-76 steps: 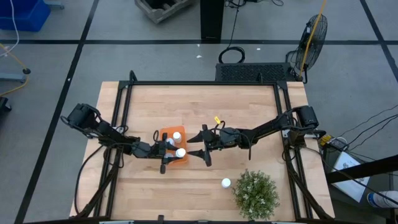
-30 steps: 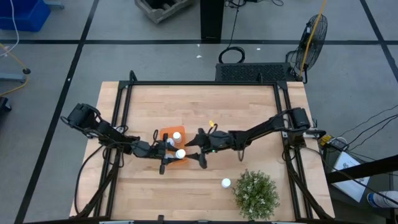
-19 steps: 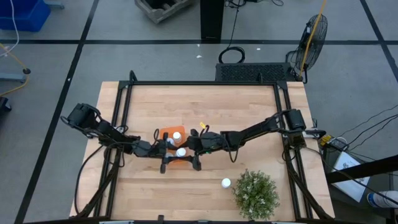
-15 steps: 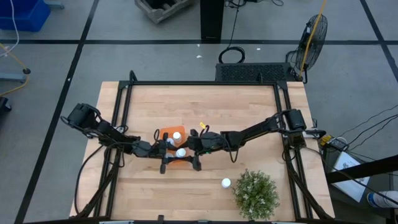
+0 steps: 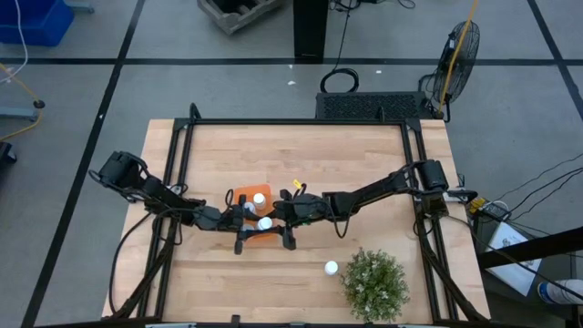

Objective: Pick and place pill bottles into a basket
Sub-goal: Put the white medicine bottle into the orange bin

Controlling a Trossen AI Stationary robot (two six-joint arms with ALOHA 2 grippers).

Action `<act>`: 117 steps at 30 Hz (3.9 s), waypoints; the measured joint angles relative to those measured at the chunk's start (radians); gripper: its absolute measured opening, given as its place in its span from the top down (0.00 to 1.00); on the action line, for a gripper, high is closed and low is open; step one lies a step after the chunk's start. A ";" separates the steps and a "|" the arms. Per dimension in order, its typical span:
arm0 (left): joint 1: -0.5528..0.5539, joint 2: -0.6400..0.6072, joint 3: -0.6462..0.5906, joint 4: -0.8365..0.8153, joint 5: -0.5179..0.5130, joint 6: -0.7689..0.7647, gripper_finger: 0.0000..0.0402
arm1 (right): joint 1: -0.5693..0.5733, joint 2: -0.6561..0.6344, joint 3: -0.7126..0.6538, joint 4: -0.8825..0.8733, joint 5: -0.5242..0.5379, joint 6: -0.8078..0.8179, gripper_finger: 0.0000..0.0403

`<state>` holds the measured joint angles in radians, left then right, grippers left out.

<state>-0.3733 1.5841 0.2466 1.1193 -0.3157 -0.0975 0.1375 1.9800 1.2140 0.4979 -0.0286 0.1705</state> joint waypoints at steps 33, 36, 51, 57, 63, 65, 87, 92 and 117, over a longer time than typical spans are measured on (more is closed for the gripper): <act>0.000 0.000 -0.003 0.004 -0.060 -0.172 0.07 | -0.012 -0.003 0.043 -0.227 -0.062 -0.036 0.62; 0.000 -0.005 -0.004 0.021 -0.045 -0.178 0.11 | -0.012 -0.004 0.044 -0.245 -0.058 -0.036 0.62; -0.008 -0.024 0.001 0.176 -0.029 0.026 0.17 | -0.013 0.002 0.038 -0.322 -0.020 -0.042 0.62; -0.008 -0.024 0.001 0.176 -0.028 0.035 0.17 | -0.013 0.002 0.038 -0.315 -0.025 -0.044 0.62; -0.008 -0.024 0.001 0.176 -0.028 0.040 0.17 | -0.012 0.002 0.038 -0.312 -0.027 -0.054 0.62; -0.008 -0.024 0.001 0.177 -0.028 0.040 0.16 | -0.008 0.002 0.038 -0.311 -0.027 -0.062 0.62; -0.008 -0.024 0.000 0.175 -0.025 0.035 0.16 | -0.008 -0.048 0.039 -0.280 0.013 -0.058 0.22; -0.008 -0.024 0.000 0.175 -0.024 -0.047 0.16 | -0.012 -0.179 0.040 -0.376 0.029 -0.077 0.22; -0.005 -0.023 0.000 0.172 -0.033 0.064 0.16 | 0.216 -0.377 0.079 -1.220 -0.037 0.538 0.31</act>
<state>-0.3780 1.5616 0.2462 1.2911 -0.3484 -0.0332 0.3537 1.6030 1.2934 -0.7218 -0.0654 0.7083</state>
